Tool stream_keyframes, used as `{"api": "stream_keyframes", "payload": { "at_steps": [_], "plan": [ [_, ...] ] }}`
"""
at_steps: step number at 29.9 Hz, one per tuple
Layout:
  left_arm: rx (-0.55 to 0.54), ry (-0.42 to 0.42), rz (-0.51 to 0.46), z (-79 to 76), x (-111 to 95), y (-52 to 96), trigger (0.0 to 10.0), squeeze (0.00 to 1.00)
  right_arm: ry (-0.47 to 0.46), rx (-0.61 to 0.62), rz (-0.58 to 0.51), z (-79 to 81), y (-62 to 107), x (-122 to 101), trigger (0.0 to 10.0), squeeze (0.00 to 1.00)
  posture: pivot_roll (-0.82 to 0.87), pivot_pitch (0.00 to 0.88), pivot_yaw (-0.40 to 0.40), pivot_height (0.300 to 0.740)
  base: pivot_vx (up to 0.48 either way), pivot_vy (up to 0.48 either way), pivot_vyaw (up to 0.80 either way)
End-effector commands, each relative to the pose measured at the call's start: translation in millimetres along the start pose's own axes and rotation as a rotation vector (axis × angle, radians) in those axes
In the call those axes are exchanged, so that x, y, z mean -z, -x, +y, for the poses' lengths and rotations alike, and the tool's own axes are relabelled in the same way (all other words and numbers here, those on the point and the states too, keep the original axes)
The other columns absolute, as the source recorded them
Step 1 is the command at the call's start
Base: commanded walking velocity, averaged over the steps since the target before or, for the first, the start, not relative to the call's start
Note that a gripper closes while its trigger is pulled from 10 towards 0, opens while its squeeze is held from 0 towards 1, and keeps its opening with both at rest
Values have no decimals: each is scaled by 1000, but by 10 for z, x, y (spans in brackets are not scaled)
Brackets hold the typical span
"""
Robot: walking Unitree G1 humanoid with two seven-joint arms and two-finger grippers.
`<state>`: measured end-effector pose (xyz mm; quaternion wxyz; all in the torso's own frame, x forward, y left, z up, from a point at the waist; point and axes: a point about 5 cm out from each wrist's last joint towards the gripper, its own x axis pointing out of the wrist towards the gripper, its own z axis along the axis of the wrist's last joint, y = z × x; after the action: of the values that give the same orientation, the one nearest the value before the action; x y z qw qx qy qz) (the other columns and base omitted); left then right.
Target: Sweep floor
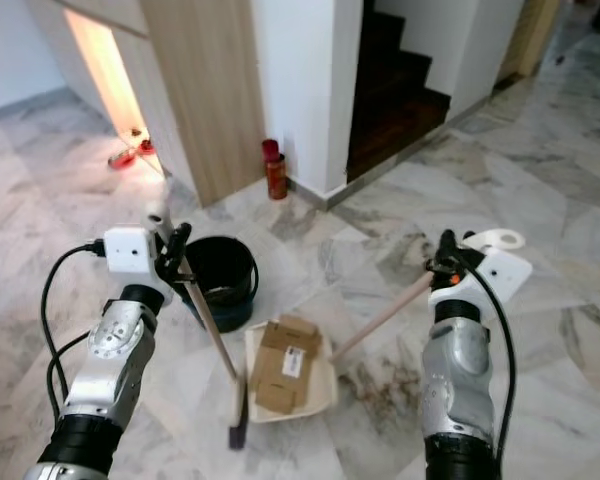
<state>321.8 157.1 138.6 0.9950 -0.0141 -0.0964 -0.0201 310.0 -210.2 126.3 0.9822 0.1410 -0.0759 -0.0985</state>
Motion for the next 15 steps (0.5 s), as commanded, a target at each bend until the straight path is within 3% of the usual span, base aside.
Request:
{"api": "stream_keyframes", "payload": {
  "at_steps": [1,9,15],
  "plan": [
    [11,3,-60,-57,-122,-59,10000,0,-26,-28,-53,54,-59,-141,10000,0,-92,0,29,740,0,292,0],
    [-1,-1,-59,-3,-124,-55,10000,0,-20,-81,-76,153,-85,-193,10000,0,-85,0,26,740,0,296,0],
    [-2,-3,-57,-12,-118,-48,10000,0,-20,-68,-75,122,-74,-186,10000,0,-88,0,29,740,0,297,0]
  ]
}}
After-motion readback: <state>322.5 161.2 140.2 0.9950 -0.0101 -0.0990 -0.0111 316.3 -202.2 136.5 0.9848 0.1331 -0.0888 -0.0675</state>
